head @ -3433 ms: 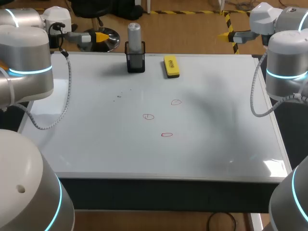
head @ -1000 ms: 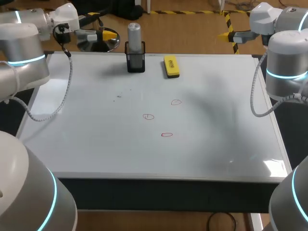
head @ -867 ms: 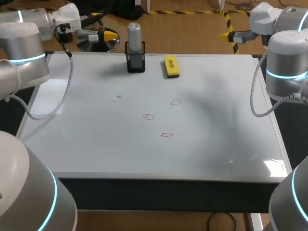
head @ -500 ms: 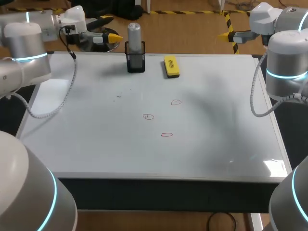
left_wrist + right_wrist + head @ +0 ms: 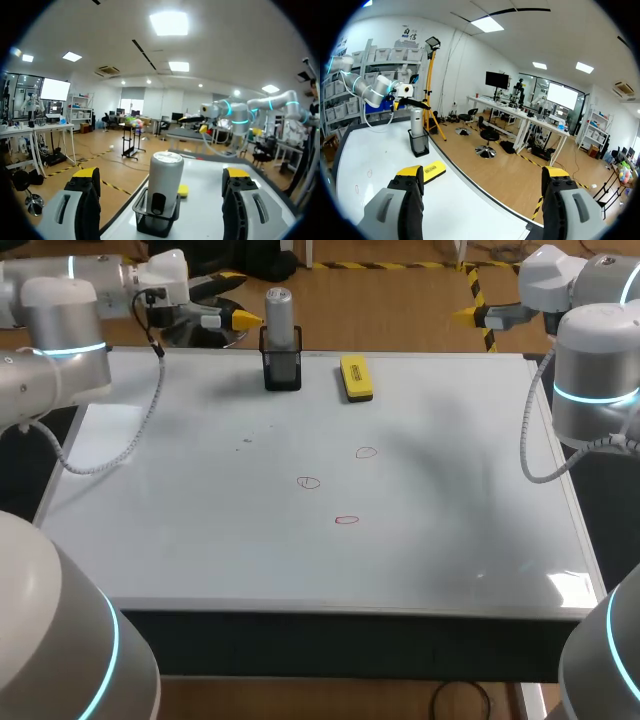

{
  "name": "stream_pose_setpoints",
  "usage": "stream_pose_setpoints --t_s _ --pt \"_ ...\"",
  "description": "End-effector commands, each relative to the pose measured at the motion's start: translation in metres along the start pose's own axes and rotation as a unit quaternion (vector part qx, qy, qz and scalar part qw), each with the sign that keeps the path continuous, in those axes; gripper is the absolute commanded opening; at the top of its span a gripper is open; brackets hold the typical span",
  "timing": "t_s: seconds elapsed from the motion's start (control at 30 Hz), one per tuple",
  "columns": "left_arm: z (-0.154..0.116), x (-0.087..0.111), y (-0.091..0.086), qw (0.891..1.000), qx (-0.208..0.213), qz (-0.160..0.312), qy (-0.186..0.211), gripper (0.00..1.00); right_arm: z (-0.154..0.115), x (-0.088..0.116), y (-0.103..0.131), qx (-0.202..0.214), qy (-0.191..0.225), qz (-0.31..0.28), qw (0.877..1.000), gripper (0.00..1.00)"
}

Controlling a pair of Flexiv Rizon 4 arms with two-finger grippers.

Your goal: Pick up the inspection probe, press it on each red-marked spot on the whiteboard one by one, put down the probe, pick up the eraser, and wipe off all the red marks.

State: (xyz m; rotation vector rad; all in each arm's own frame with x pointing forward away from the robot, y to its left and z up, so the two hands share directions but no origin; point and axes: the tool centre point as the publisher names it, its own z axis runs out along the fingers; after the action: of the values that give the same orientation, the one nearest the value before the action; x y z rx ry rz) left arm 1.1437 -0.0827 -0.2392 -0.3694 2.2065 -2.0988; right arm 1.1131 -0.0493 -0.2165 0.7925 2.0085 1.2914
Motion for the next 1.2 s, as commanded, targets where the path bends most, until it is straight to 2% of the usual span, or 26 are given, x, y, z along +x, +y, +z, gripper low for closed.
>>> stream_pose_setpoints --t_s 0.03,0.2,0.33,0.57,1.2 --pt "-0.001 0.002 0.0 1.0 0.0 0.0 -0.002 1.0 0.0 0.0 0.0 0.001 0.0 0.0 1.0 1.0" --pt "-0.001 0.002 0.0 1.0 0.0 0.0 -0.002 1.0 0.0 0.0 0.0 0.001 0.0 0.0 1.0 1.0" --pt "0.01 0.005 -0.005 0.999 0.0 0.019 0.043 1.0 0.0 0.0 0.0 0.001 0.0 0.0 1.0 1.0" --pt "0.02 0.012 -0.003 0.996 0.016 0.035 0.08 1.0 0.0 0.0 0.0 0.001 0.0 0.0 1.0 1.0" --pt "0.055 0.023 0.03 0.992 0.032 0.02 0.123 1.0 0.0 0.0 0.0 0.001 0.0 0.0 1.0 1.0"
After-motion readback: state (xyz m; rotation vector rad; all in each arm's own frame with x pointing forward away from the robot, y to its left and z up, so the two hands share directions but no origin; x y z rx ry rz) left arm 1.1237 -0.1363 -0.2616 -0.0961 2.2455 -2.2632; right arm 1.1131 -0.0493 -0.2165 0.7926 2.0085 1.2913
